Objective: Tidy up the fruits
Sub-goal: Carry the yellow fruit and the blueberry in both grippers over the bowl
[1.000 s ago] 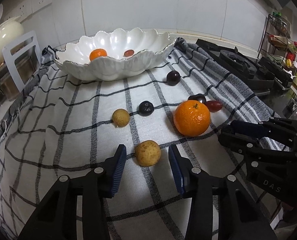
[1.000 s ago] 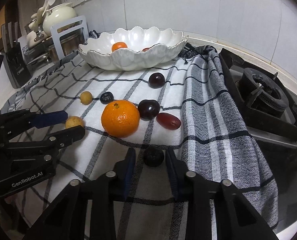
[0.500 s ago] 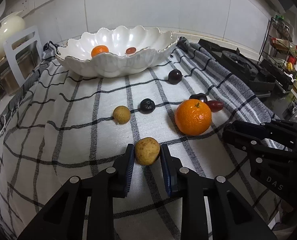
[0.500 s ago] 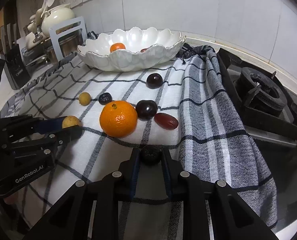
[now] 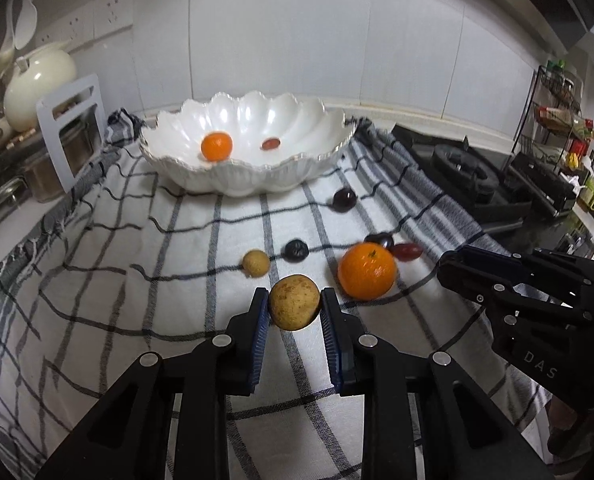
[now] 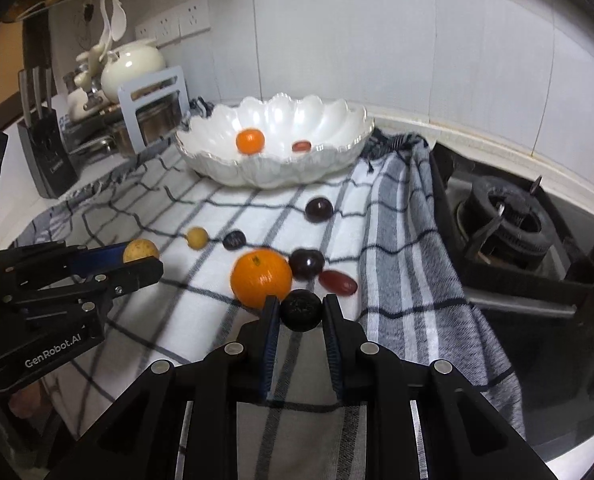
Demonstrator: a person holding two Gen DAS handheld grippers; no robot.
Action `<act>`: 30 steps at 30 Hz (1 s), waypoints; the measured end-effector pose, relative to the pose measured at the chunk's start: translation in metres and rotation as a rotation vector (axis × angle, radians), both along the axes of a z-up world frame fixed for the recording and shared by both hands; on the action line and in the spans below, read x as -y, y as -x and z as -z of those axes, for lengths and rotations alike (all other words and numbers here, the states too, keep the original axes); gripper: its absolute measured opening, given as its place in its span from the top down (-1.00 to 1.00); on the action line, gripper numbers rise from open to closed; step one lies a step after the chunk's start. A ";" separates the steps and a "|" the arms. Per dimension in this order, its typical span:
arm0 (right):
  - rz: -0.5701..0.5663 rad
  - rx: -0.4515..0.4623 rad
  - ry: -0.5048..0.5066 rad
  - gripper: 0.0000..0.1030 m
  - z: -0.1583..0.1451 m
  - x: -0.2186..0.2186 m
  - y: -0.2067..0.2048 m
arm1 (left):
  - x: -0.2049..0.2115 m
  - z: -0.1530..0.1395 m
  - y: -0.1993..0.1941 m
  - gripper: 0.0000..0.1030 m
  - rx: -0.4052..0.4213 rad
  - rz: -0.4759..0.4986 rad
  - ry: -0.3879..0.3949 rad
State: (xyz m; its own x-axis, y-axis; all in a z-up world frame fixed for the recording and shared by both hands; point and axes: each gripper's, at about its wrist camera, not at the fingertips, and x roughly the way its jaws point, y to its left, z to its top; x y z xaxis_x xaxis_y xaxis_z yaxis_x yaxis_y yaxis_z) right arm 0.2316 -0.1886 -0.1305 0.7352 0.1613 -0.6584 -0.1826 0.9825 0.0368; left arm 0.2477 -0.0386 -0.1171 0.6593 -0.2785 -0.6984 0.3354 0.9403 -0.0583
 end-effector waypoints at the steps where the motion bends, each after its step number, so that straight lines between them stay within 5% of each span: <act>1: -0.003 0.005 -0.002 0.55 -0.003 -0.001 0.001 | -0.001 -0.005 0.002 0.49 0.012 -0.003 0.005; 30: -0.029 0.299 -0.006 0.55 -0.087 -0.022 -0.013 | -0.030 -0.081 -0.004 0.49 0.263 -0.098 0.052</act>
